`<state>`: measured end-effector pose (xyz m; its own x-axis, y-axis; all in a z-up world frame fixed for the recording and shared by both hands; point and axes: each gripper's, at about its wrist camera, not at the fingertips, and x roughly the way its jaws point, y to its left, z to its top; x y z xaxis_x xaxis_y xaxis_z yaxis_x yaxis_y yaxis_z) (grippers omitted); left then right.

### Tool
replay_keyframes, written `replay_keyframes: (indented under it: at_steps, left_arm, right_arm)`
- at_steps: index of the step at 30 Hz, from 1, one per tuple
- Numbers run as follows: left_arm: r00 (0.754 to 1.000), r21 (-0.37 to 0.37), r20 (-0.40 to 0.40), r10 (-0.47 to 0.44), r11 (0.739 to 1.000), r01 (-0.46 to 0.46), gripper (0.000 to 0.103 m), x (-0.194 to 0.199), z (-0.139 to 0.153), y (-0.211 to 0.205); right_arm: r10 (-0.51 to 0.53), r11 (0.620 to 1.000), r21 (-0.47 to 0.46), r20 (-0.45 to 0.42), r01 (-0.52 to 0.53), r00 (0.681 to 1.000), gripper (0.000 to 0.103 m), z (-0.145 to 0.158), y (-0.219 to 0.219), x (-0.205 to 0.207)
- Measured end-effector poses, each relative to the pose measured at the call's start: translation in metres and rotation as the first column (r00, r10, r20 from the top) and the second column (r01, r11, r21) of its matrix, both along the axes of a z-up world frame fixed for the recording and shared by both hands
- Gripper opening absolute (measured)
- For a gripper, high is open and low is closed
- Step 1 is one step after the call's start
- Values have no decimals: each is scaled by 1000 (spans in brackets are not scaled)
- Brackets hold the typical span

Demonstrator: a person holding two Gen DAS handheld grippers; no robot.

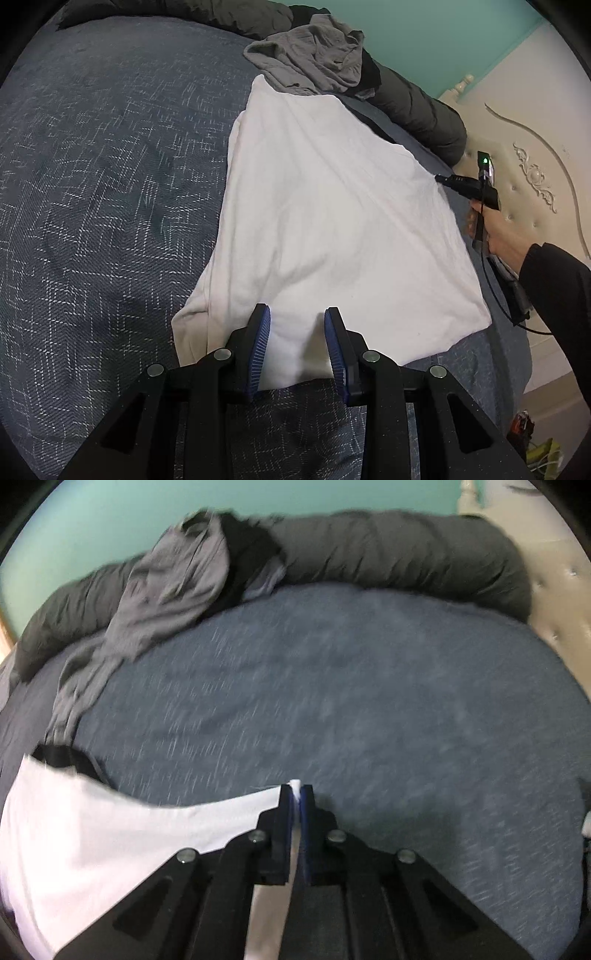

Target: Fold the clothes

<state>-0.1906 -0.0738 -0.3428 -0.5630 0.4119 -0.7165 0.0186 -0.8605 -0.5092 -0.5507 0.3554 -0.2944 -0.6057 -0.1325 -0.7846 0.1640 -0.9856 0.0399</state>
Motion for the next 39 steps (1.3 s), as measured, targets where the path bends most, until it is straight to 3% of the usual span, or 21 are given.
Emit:
replay_keyframes:
  at_steps: [6,9,11,13,15,22,23,25,30,35,39]
  left_arm:
    - [1000,-3,0,1,1000,-1,33,3,0,1]
    - [1000,1,1,2,1000,-2,33,4,0,0]
    - [1000,4,4,3,1000,-3,33,4,0,-1]
    - [1000,6,6,2,1000,-3,33,4,0,-2]
    - [1000,4,6,1,1000,-1,33,5,1,-2]
    - [1000,-4,16,1,1000,-1,33,4,2,-1]
    - [1000,-3,19,0,1000,0,33,4,3,-1]
    - [1000,-1,24,-1,1000,1,33,4,3,-2]
    - [1000,9,31,0,1000,-1,33,5,2,-3]
    - [999,13,33,-1,1000,0,33,6,2,-3]
    - [999,14,36,-3,1000,3,33,6,2,-3]
  right_arm:
    - [-11,999,42,-26,12,1000,4,1,-2,-5]
    - [-41,997,73,4,41,999,5,-3,-1,-5]
    - [-76,992,104,2,75,997,13,-2,1,-1]
    - [-73,992,108,11,71,997,40,1,-5,10]
    - [-22,997,74,35,19,999,47,5,-22,32]
    - [161,986,-52,104,-156,981,46,17,-81,107]
    - [187,981,-71,112,-180,976,43,19,-90,118]
    - [240,968,-109,127,-227,963,23,22,-106,140]
    - [369,919,-207,153,-336,917,15,31,-149,193]
    - [396,916,-179,267,-358,879,15,-6,-186,207]
    - [344,938,-146,279,-315,896,15,-16,-195,198]
